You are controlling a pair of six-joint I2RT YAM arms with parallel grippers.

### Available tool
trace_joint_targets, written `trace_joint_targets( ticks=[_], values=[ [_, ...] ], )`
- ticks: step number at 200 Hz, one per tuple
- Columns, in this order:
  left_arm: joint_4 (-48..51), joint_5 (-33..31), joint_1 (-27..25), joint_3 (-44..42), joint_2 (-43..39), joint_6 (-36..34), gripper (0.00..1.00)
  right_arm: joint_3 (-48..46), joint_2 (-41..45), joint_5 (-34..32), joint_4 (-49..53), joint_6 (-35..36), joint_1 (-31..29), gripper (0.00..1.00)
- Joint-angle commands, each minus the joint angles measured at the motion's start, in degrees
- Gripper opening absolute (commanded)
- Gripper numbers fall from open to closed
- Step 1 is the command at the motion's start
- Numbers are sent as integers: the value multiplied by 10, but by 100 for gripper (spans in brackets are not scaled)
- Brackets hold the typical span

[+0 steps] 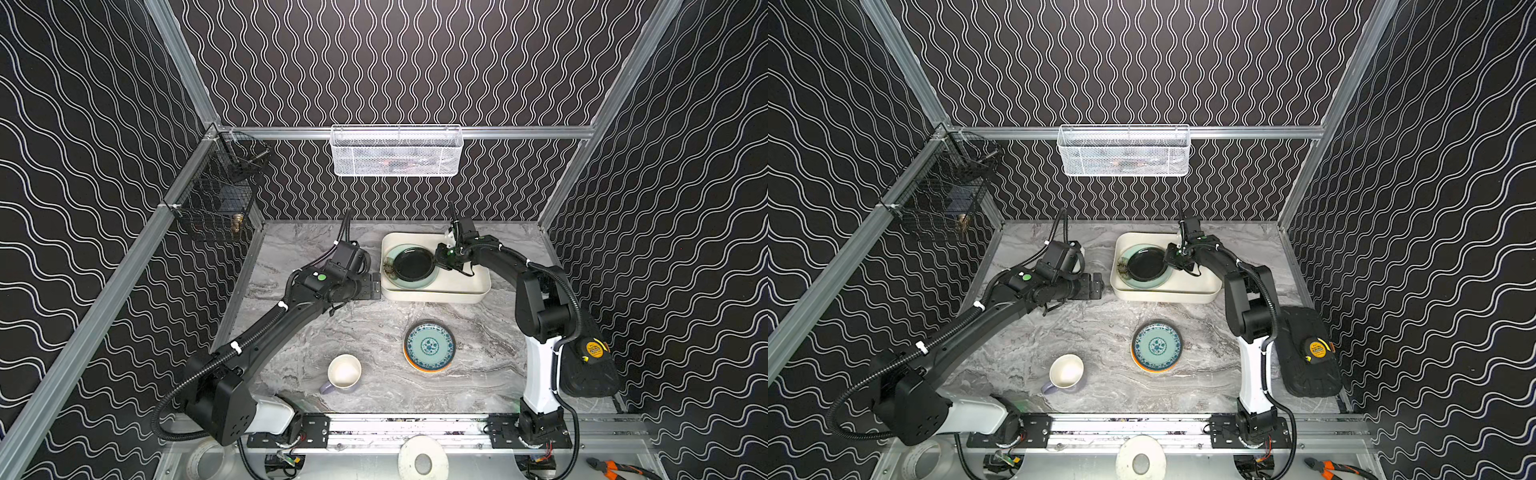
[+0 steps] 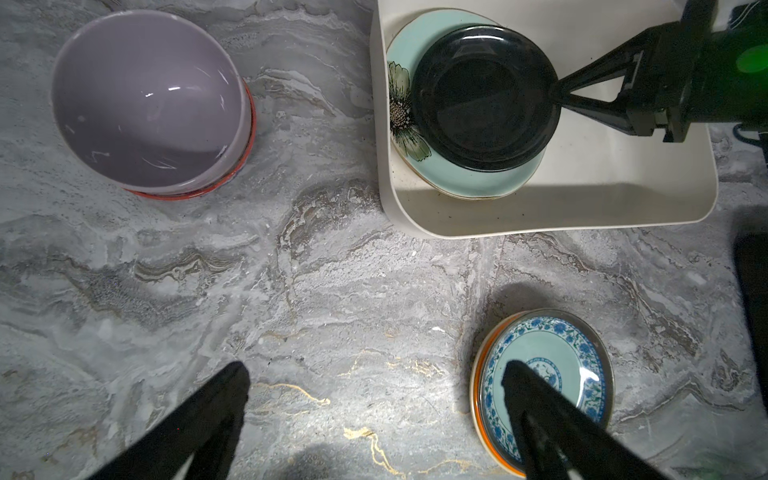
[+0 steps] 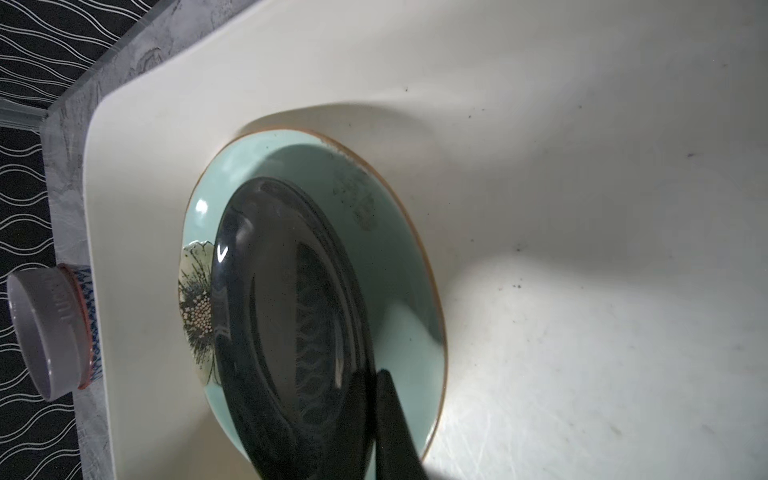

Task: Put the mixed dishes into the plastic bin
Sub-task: 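Carry the black plate into the cream bin with the right gripper and release it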

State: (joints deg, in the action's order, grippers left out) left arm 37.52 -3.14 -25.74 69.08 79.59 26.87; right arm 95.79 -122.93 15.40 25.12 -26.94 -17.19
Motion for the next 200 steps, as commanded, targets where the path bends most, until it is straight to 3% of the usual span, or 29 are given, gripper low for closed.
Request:
trace_joint_targets(
  ticks=[1, 44, 86, 125, 140, 166, 200],
  values=[
    [-18, 19, 9, -4, 2, -15, 99, 19, -19, 11, -6, 3, 1, 0],
    [-23, 33, 23, -8, 6, -17, 99, 58, -53, 16, 10, 4, 1, 4],
    [-25, 41, 28, -11, 7, -16, 99, 41, -32, -1, 13, 11, 5, 10],
    [-25, 50, 28, -18, -4, -10, 99, -9, 19, -7, 6, 16, 12, 43],
    [-27, 54, 28, -25, -13, -7, 99, -22, 45, -10, 18, 19, 12, 48],
    [-33, 66, 28, -41, -31, 3, 99, -69, 125, -13, 36, 28, 11, 48],
    [-37, 79, 26, -66, -64, 12, 99, -230, 289, -17, 32, 23, -5, 42]
  ],
)
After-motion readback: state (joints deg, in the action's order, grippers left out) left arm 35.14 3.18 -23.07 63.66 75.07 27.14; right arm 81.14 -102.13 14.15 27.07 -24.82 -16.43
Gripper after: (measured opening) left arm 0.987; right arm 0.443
